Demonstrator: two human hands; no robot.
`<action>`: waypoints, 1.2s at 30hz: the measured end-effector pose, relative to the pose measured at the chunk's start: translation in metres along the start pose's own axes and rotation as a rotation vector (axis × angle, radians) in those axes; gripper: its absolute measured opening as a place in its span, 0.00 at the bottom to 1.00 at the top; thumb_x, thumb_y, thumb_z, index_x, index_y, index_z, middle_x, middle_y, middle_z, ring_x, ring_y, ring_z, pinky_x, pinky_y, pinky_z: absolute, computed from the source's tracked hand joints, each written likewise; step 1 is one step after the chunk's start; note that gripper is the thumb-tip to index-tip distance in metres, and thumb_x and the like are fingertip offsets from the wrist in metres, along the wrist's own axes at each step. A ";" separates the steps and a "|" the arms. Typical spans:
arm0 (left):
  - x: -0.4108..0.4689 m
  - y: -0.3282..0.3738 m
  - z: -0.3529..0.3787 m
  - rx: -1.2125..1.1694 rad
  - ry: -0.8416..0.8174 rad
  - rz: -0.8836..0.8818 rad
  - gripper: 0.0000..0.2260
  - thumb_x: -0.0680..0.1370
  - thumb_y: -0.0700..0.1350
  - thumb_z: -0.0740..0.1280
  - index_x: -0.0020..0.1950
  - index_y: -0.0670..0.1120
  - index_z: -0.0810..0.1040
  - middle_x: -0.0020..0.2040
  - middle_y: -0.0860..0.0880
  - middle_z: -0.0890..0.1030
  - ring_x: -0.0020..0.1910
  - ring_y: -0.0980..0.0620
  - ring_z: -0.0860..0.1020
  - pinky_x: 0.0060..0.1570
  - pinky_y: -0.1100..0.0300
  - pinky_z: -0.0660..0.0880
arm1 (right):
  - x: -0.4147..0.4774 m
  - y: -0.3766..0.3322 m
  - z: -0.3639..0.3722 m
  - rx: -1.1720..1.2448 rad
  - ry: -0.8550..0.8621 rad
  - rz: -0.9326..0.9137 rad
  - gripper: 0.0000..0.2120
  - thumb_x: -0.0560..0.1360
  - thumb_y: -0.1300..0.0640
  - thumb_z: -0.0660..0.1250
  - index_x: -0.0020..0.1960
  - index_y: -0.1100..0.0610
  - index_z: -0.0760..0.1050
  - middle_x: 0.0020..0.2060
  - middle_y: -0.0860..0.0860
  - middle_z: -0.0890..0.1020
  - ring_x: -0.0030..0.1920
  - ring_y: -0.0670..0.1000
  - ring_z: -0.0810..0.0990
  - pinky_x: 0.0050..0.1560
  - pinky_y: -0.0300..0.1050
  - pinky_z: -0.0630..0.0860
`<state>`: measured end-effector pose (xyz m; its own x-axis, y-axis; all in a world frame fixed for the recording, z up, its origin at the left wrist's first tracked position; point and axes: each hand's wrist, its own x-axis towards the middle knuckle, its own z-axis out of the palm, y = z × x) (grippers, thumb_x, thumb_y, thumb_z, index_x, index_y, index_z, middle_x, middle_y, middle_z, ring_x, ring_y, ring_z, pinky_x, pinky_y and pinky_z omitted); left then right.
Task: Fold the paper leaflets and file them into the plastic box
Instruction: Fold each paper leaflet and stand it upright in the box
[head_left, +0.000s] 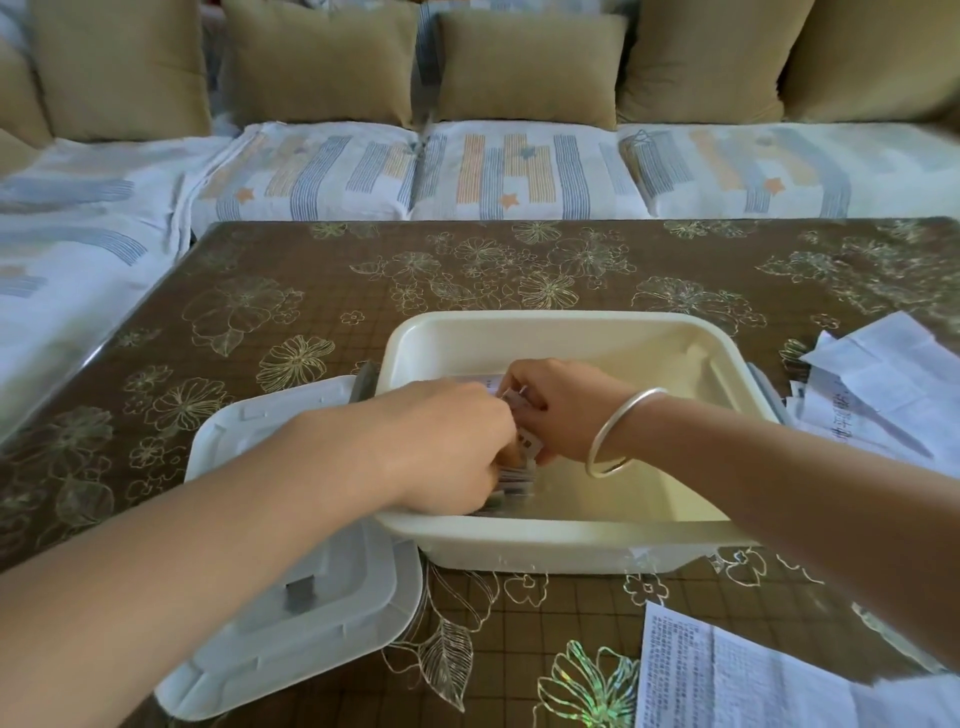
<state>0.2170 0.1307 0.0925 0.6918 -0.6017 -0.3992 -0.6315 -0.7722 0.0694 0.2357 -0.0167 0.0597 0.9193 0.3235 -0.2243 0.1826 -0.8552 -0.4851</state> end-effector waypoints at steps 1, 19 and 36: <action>-0.001 0.000 0.000 -0.001 -0.001 -0.010 0.15 0.77 0.43 0.61 0.59 0.55 0.81 0.53 0.52 0.81 0.50 0.49 0.78 0.53 0.51 0.77 | -0.001 0.000 -0.002 -0.052 0.028 -0.010 0.07 0.80 0.56 0.59 0.54 0.55 0.74 0.47 0.53 0.82 0.43 0.55 0.82 0.44 0.45 0.78; 0.010 -0.007 0.002 0.048 0.005 -0.103 0.10 0.76 0.41 0.65 0.52 0.52 0.83 0.48 0.52 0.83 0.47 0.49 0.80 0.50 0.52 0.78 | -0.027 -0.002 -0.011 -0.577 -0.091 -0.178 0.08 0.75 0.54 0.64 0.50 0.54 0.80 0.45 0.50 0.81 0.49 0.54 0.80 0.48 0.43 0.77; 0.018 -0.010 0.003 0.014 0.060 -0.110 0.14 0.72 0.33 0.63 0.49 0.47 0.82 0.44 0.48 0.82 0.44 0.48 0.80 0.47 0.50 0.80 | -0.036 -0.017 -0.008 -0.504 -0.028 -0.141 0.09 0.73 0.51 0.64 0.45 0.55 0.80 0.41 0.52 0.81 0.44 0.55 0.80 0.50 0.46 0.78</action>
<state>0.2349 0.1283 0.0819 0.7768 -0.5246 -0.3484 -0.5551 -0.8317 0.0147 0.2024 -0.0170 0.0831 0.8652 0.4546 -0.2115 0.4556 -0.8889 -0.0467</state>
